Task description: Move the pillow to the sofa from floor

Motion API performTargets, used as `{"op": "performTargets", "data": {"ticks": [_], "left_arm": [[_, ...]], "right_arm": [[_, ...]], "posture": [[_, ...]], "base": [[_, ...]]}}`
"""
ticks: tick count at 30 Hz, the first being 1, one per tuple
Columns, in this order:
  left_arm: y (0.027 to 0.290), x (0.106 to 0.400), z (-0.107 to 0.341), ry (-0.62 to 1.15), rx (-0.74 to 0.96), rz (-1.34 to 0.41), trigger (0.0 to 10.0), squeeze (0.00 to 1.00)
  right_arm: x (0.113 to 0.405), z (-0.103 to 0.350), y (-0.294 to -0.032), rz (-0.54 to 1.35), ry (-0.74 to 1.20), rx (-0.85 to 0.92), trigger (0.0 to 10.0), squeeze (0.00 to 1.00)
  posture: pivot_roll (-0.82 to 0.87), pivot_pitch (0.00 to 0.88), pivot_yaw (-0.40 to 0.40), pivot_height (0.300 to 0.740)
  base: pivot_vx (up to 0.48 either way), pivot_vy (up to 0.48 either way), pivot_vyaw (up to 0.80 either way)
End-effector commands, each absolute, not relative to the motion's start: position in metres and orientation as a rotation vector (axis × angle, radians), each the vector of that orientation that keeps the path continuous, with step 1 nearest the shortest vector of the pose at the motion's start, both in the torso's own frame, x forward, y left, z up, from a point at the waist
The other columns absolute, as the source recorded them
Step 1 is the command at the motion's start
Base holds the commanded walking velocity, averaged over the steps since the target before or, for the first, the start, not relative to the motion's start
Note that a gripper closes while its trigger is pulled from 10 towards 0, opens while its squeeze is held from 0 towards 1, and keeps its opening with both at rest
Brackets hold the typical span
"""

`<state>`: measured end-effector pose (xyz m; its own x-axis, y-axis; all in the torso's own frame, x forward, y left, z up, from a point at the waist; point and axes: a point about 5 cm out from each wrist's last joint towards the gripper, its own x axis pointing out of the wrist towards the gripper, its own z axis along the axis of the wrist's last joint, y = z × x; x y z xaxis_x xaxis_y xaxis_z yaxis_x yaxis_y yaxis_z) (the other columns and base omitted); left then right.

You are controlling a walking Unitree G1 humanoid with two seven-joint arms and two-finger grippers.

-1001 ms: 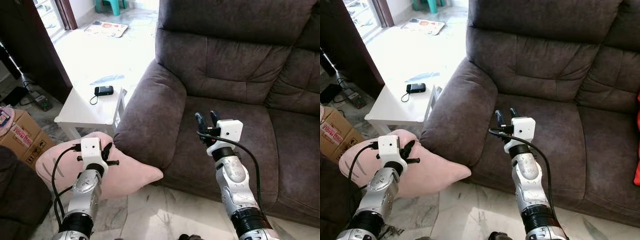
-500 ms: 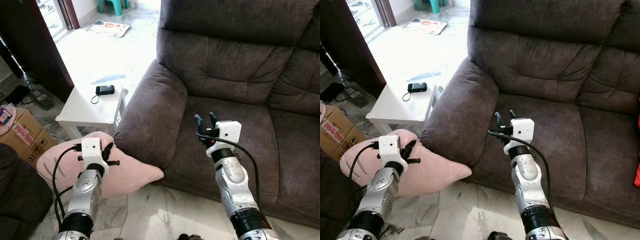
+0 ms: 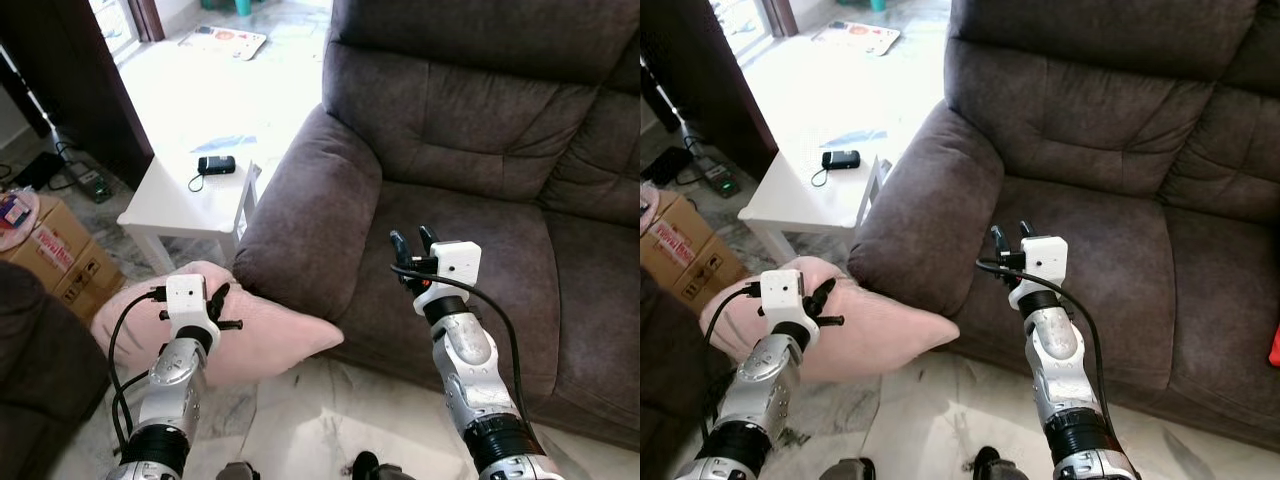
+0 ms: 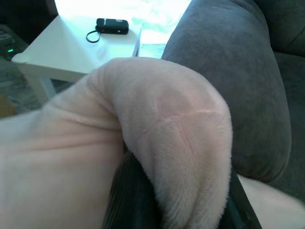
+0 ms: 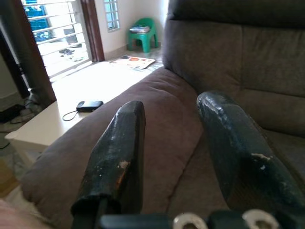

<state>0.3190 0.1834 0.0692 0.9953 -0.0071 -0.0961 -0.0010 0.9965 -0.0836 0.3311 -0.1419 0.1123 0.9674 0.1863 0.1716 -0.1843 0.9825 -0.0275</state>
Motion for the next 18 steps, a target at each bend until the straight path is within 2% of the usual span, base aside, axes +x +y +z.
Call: {"op": "performTargets", "data": {"ticks": [1, 15, 18], "left_arm": [[0.1811, 0.3258, 0.0906, -0.007, -0.092, -0.022, 10.0, 0.0], [0.1805, 0.3278, 0.0917, -0.009, -0.09, -0.03, 10.0, 0.0], [0.1814, 0.3281, 0.0905, 0.003, -0.075, -0.024, 10.0, 0.0]], "right_arm": [[0.3311, 0.1061, -0.1435, 0.182, -0.138, -0.017, 10.0, 0.0], [0.3316, 0.102, -0.1448, 0.177, -0.113, -0.037, 10.0, 0.0], [0.3313, 0.0996, -0.1453, 0.181, -0.099, -0.043, 10.0, 0.0]], "posture": [[0.05, 0.122, -0.011, 0.74], [0.04, 0.097, -0.007, 0.74], [0.04, 0.093, -0.007, 0.74]], "base": [[-0.277, 0.0, 0.0], [-0.279, 0.0, 0.0], [0.0, 0.0, 0.0]]}}
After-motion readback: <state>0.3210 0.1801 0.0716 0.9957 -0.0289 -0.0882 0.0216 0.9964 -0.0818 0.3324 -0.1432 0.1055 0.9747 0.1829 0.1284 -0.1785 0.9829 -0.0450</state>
